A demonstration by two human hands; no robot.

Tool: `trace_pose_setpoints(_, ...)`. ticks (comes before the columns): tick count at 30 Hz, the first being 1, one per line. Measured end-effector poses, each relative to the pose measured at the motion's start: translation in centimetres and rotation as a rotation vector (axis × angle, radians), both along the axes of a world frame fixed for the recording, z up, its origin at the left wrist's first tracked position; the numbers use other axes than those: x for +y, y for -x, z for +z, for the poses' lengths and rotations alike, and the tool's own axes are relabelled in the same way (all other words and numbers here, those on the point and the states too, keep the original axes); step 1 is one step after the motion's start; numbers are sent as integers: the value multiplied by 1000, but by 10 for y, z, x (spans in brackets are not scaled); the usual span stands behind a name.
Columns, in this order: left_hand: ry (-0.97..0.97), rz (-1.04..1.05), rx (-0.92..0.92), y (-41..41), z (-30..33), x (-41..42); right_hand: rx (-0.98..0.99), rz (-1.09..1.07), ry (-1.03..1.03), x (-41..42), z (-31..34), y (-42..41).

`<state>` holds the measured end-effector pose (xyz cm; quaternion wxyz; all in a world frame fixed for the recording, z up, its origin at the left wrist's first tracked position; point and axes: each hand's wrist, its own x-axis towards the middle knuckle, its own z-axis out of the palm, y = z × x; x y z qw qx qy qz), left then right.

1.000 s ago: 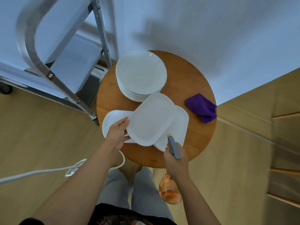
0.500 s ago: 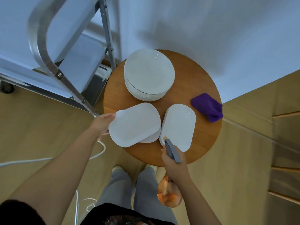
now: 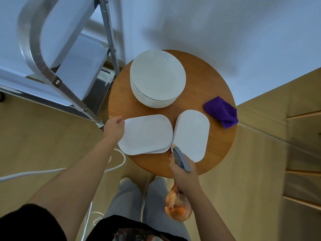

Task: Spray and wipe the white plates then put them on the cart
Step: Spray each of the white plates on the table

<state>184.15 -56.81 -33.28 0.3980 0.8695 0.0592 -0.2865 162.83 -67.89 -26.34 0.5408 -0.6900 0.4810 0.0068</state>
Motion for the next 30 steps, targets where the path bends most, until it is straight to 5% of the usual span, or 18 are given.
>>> trace_pose_setpoints(11,63,-215,-207,37,5,-23,0,-54,-20,-8,-3,7)
trace_pose_setpoints(19,-40,-531,63,107,-11,-78,17,-101,28,-31,-7,20)
trace_pose_setpoints(30,-235,-366,142,130,-23,-116,-25,-79,-17,-72,-8,34)
